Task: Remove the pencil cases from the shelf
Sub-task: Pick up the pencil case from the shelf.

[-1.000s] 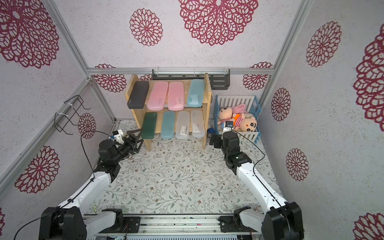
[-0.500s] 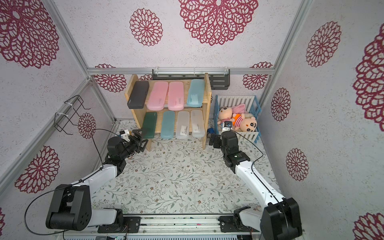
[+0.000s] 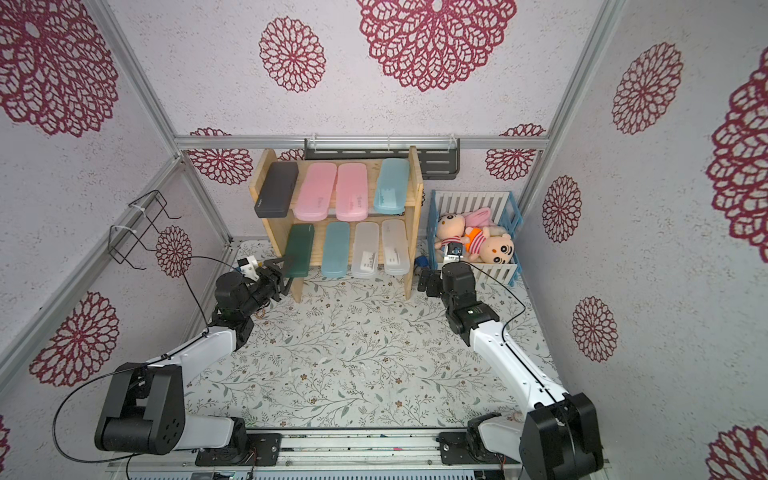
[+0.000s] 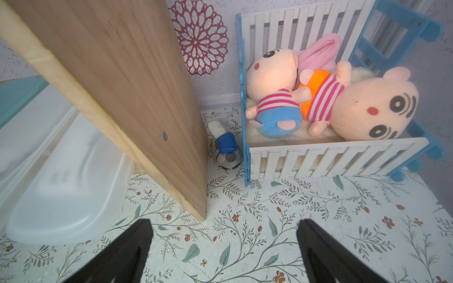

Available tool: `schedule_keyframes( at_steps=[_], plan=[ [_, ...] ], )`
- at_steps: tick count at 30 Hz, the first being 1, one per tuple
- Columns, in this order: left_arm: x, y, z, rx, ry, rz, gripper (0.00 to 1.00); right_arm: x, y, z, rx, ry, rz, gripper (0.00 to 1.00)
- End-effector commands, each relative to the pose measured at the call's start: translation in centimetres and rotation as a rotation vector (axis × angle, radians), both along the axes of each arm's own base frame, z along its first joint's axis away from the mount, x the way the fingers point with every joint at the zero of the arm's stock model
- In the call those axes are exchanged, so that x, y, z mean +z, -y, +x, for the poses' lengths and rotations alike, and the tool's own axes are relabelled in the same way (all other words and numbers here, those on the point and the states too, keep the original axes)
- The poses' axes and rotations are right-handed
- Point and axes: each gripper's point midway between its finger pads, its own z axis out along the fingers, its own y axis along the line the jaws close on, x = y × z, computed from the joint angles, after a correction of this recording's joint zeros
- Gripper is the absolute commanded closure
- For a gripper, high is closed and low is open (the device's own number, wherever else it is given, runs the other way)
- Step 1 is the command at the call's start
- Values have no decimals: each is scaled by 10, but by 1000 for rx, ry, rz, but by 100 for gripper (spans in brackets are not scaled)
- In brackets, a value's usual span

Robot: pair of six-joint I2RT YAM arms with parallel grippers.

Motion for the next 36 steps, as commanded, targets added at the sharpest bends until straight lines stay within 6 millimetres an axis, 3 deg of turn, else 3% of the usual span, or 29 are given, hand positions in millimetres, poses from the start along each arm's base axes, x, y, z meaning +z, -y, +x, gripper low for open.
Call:
schedule_keyframes(
  at_steps=[1, 5, 9, 13, 17, 23, 26, 29, 36],
  plan=[
    [-2, -1, 1, 16, 28, 4, 58, 23, -1, 6, -3, 58, -13, 1],
    [-7, 0, 0, 15, 32, -9, 71, 24, -1, 5, 1, 58, -17, 1],
    [-14, 0, -4, 19, 28, -26, 93, 25, -1, 2, 5, 56, -13, 1],
    [-16, 2, -12, 14, 39, -32, 100, 36, -2, -3, 12, 81, 7, 1],
    [-12, 8, -26, 3, 73, 4, 100, 61, -3, -15, 18, 143, 39, 1],
    [-4, 27, -68, -33, 150, 257, 100, 107, -14, -48, 74, 240, 142, 1],
    [-3, 33, -99, -26, 179, 474, 100, 121, -33, -69, 149, 275, 232, 1],
    [-2, 31, -131, -10, 229, 625, 100, 126, -63, -92, 258, 284, 349, 1],
    [10, 18, -196, 42, 424, 792, 100, 133, -174, -155, 545, 244, 624, 1]
  ],
)
